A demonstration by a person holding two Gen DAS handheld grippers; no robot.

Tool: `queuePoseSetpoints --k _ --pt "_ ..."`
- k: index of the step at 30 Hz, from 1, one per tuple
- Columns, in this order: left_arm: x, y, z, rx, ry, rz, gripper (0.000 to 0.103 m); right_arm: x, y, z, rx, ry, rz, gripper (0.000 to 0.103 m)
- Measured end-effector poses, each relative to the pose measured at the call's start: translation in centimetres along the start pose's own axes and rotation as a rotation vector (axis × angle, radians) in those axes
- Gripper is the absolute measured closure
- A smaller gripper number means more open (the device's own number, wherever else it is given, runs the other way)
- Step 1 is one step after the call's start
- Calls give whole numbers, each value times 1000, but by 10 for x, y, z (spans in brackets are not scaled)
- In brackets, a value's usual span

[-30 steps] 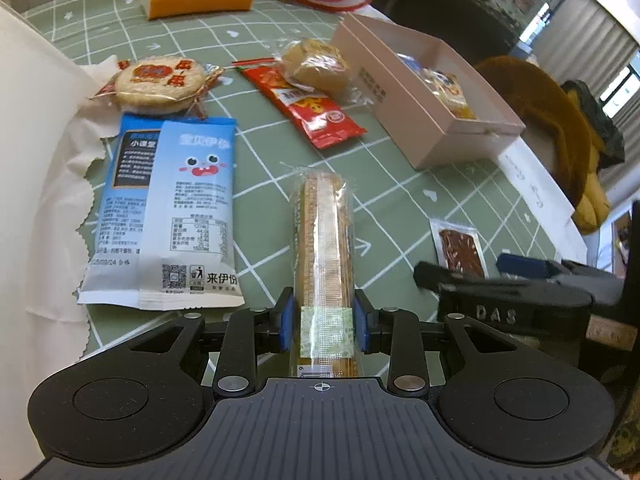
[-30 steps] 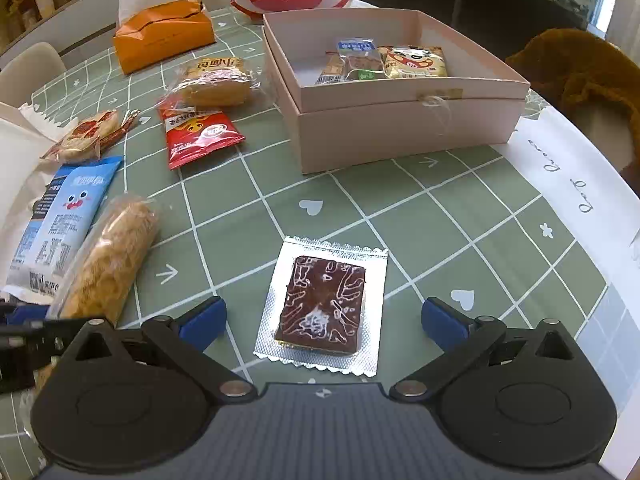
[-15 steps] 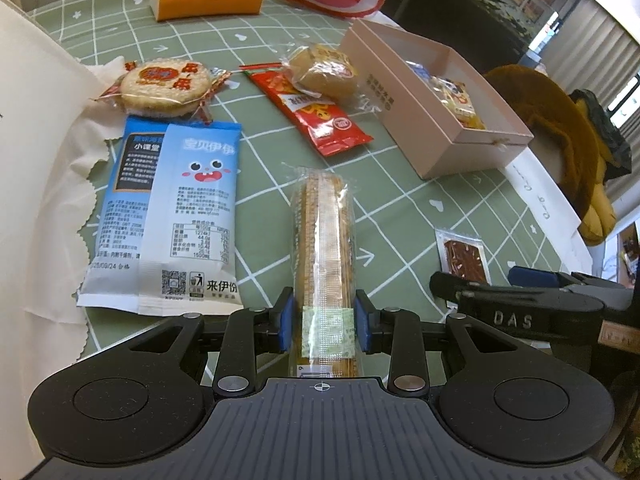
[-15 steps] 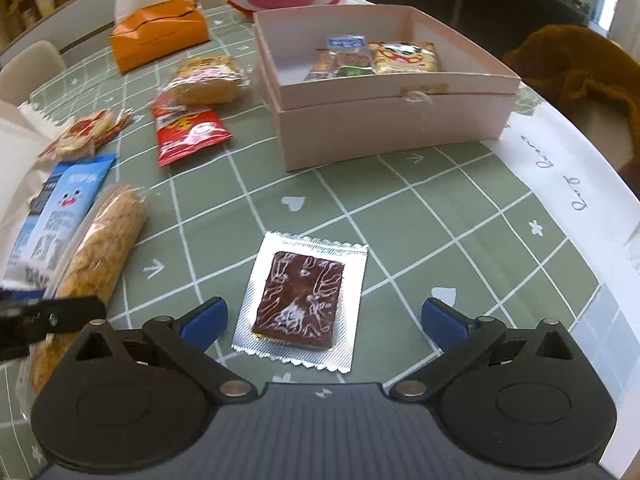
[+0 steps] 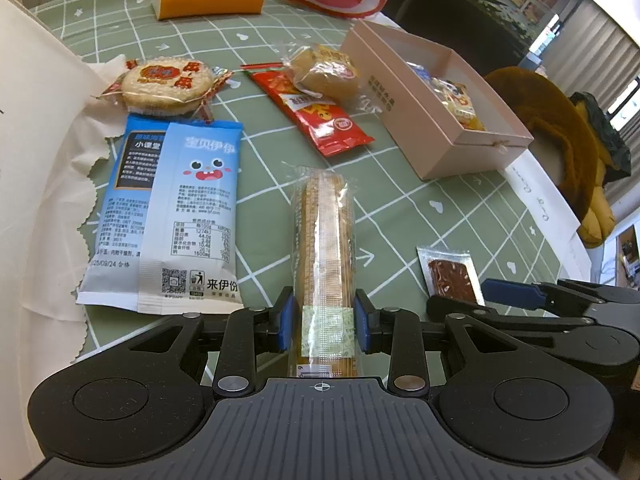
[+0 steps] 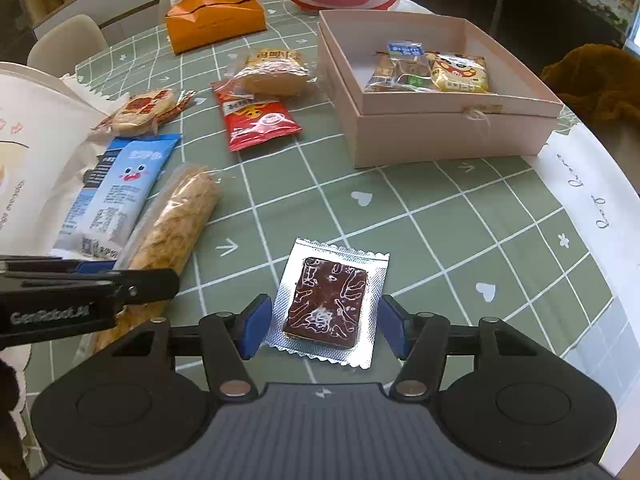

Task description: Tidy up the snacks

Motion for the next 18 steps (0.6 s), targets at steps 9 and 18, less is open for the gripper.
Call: queuePoseSetpoints --k 9,18 --pt "-3 -2 1 16 -4 10 70 -6 13 -3 -21 32 -15 44" --pt "-51 24 34 -68 -30 -122 71 -39 43 25 -82 8 -21 76"
Point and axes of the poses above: each gripper's, at about its wrist camera, not at the fingertips, and y roughly against the way its jaws point, x to its left, z to its top, the point moved 6 cm from there along -y, roughly the way its jaws point, and after that the axes turned 5 degrees about -z, right-handed, at the moved point
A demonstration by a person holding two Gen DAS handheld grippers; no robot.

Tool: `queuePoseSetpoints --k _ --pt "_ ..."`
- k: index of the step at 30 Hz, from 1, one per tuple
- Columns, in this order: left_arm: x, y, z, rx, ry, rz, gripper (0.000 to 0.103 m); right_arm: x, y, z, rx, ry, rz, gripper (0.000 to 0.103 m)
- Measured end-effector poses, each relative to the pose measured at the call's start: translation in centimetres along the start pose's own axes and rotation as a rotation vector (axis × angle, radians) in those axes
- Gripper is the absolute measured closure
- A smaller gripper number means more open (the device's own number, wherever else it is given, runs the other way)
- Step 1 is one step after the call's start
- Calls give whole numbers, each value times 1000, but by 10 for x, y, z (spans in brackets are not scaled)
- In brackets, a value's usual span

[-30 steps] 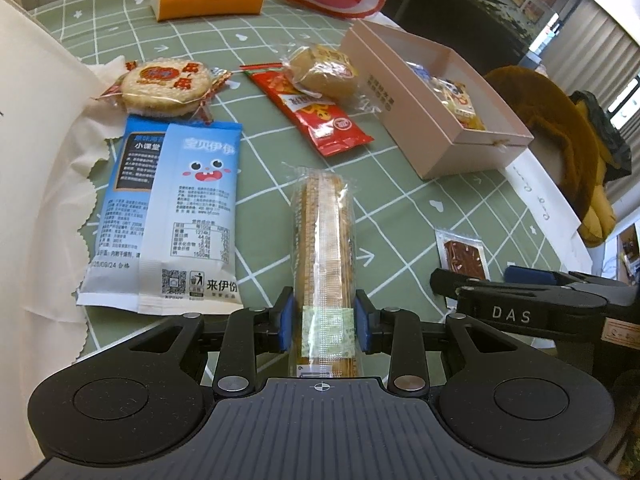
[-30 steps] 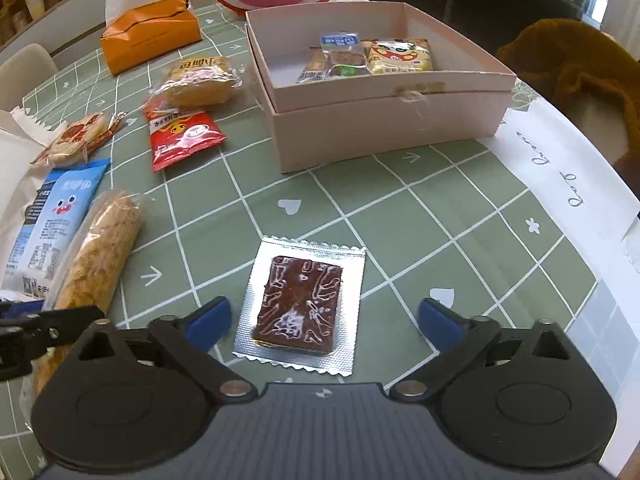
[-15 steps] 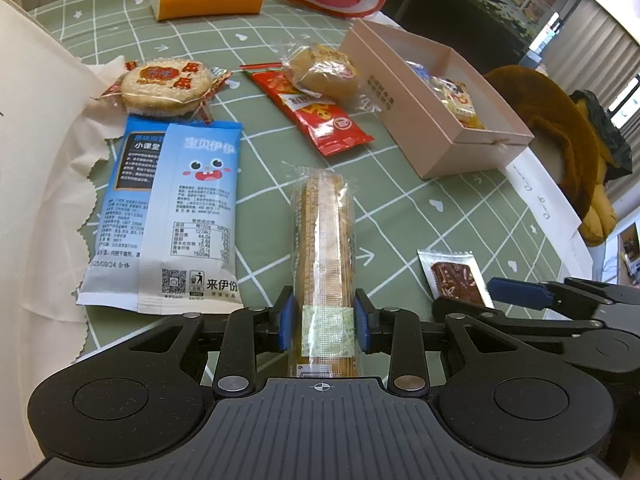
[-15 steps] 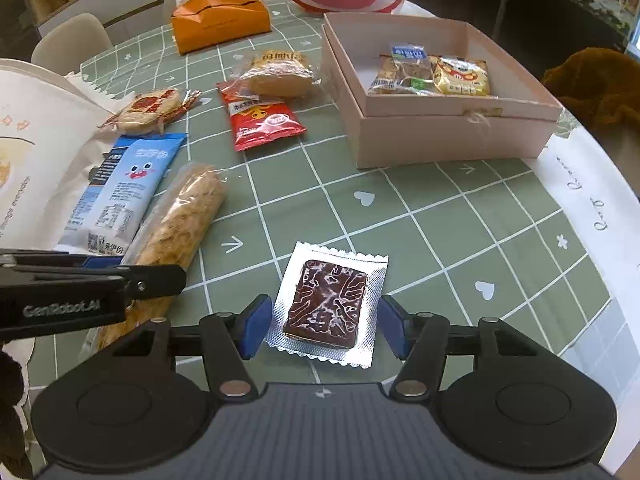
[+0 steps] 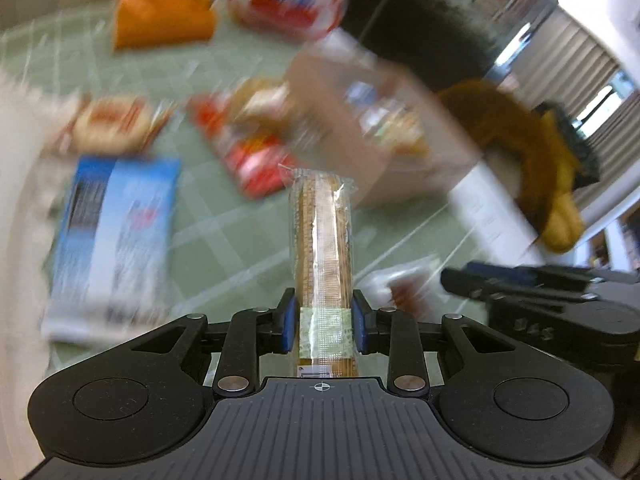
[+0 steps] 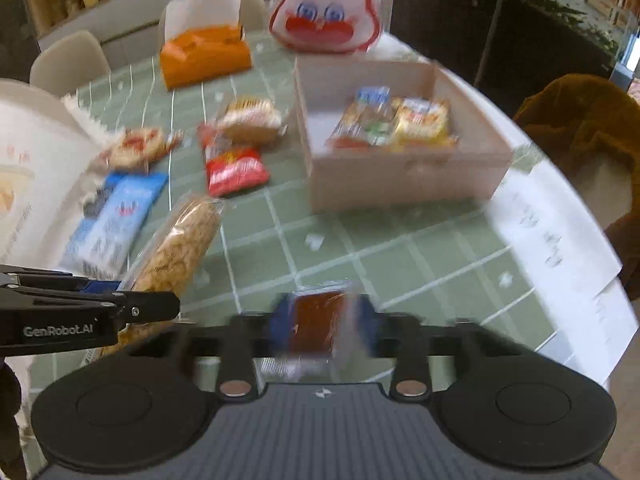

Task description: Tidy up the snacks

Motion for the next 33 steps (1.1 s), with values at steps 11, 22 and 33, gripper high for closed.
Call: queuePoseSetpoints --k 11,22,33 --pt "-20 -10 34 6 -5 28 71 -45 16 51 -71 -21 32 75" --pt "20 -30 -35 165 69 98 71 -1 -50 -26 160 -36 89 34" --pt "25 -19 -45 153 95 90 71 22 -54 -40 105 25 15 14"
Point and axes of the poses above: each gripper's, at about its wrist camera, not at the fingertips, and y roughly against the way its jaws point, x to its left, z to its top, the point moved 6 cm from there along -y, roughly the way its jaws point, and after that the axes turned 5 degrees about -z, right-handed, at the moved point
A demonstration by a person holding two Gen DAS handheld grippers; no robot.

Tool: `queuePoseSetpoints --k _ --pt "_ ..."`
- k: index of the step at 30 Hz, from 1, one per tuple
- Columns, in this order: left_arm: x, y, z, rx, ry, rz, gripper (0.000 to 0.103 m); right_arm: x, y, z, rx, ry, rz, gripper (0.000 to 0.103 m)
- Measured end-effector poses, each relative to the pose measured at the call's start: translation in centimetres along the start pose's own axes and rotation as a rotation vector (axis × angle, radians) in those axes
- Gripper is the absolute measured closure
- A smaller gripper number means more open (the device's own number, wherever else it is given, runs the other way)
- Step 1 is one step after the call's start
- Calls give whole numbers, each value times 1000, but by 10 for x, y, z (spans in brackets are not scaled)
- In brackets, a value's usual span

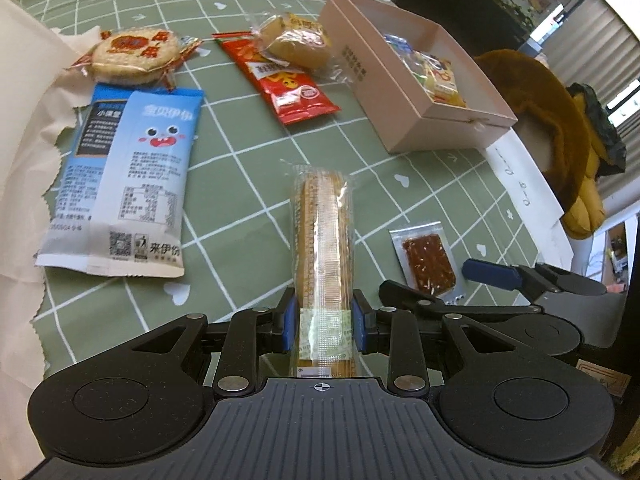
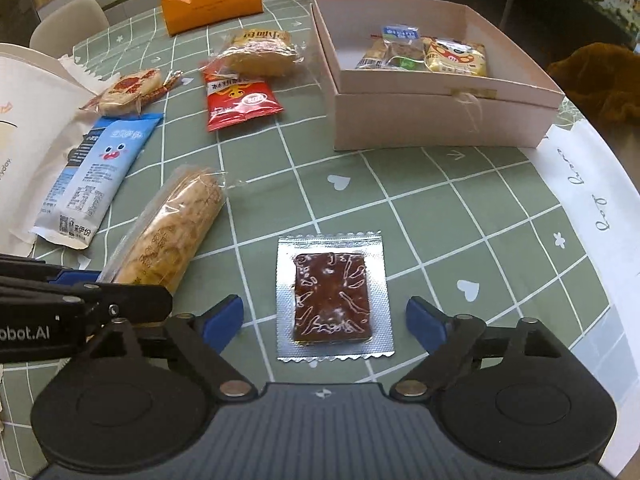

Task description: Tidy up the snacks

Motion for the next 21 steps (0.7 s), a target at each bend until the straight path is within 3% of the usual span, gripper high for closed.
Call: queuePoseSetpoints --k 7,9,11,15,17,18,19,21 --pt "3 3 -3 -1 4 -1 71 7 1 -2 12 15 19 14" --pt "2 3 -3 1 0 -3 71 8 3 -3 4 29 25 22" --pt "0 3 -4 5 -6 -1 71 10 8 -3 -14 48 28 43" --pt "-4 2 -5 15 -23 1 71 10 15 -2 -26 52 38 49" --pt "-7 1 -6 23 -36 -1 71 8 18 -2 -31 45 38 57" --pt "-10 0 -6 27 -42 -1 71 6 21 -2 -33 40 38 69" --pt "-11 -1 -7 30 -47 -3 71 4 22 -2 -28 38 40 91" --pt "-15 -3 -7 34 -50 -8 71 0 22 -3 -11 29 52 93"
Point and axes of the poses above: each gripper's, at about its wrist camera, not at the fingertips, and y roughly against the way its jaws point, x to its left, z to its top, the point moved 6 cm from there along -y, roughly the way its jaws point, and after that the axes turned 5 degrees about -z, right-handed, at the moved point
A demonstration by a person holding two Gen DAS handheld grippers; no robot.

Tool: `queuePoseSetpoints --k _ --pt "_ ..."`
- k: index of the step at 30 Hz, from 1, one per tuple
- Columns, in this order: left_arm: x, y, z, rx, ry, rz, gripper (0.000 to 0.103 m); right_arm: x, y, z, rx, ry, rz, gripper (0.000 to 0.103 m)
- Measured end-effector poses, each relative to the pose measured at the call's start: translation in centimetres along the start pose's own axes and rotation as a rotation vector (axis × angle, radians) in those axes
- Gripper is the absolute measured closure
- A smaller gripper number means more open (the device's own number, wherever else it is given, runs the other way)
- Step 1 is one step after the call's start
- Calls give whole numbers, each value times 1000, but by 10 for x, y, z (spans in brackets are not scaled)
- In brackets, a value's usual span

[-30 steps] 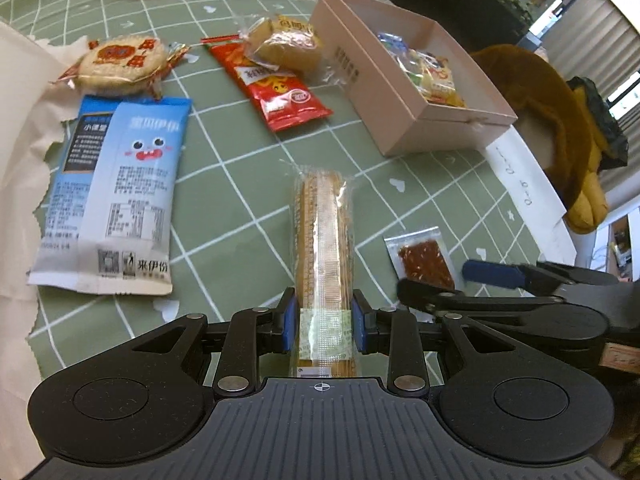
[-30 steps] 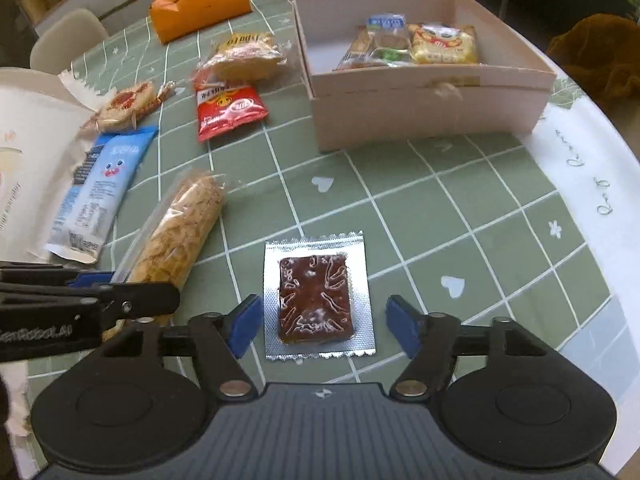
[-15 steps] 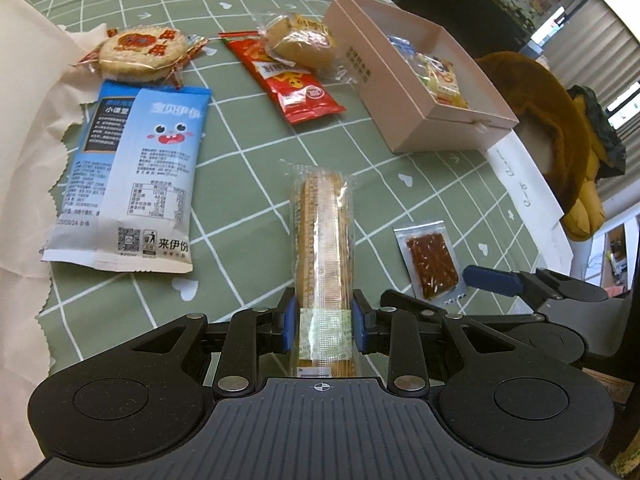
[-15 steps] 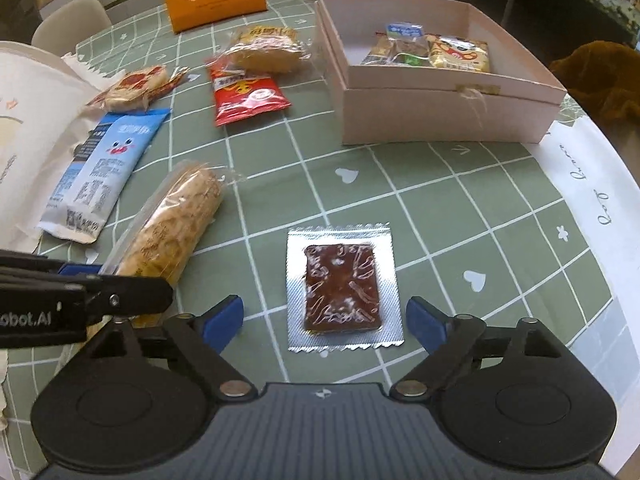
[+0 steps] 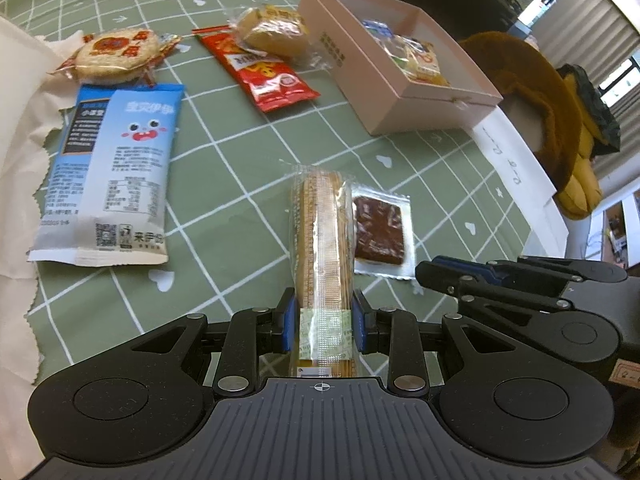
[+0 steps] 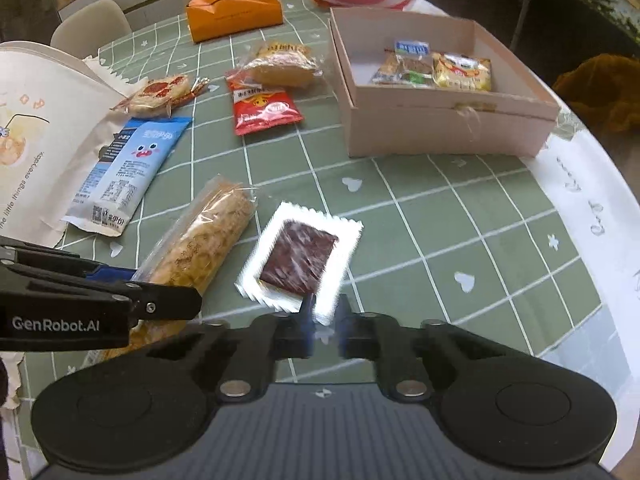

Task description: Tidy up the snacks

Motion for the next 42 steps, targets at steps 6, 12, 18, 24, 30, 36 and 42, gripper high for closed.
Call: queuePoseSetpoints --k 6,12,18,24,30,36,42 --pt "6 5 -2 -22 40 6 71 -7 5 -4 -8 1 7 91" --pt "20 12 -1 -33 74 45 71 3 10 3 -61 -24 24 35" --pt "21 13 -2 -41 67 57 71 14 -9 18 -45 -48 -46 31" --pt "24 13 -3 -39 69 62 71 17 -30 27 5 -73 -57 31" --pt "23 12 -3 -34 67 61 71 23 -24 27 18 -31 -10 53" --pt "15 12 -3 -30 55 45 71 -3 -6 23 21 -57 15 58" --pt "-24 35 33 -119 34 -68 71 -46 41 46 -83 -93 10 60"
Point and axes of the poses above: each gripper's, at about its wrist camera, not at the fingertips, and y roughly against the way its jaws point, x to its left, z to its top, the point moved 6 cm from there along -y, roughly the way its jaws point, and after that the axes turned 5 degrees about -z, right-handed, at the moved point
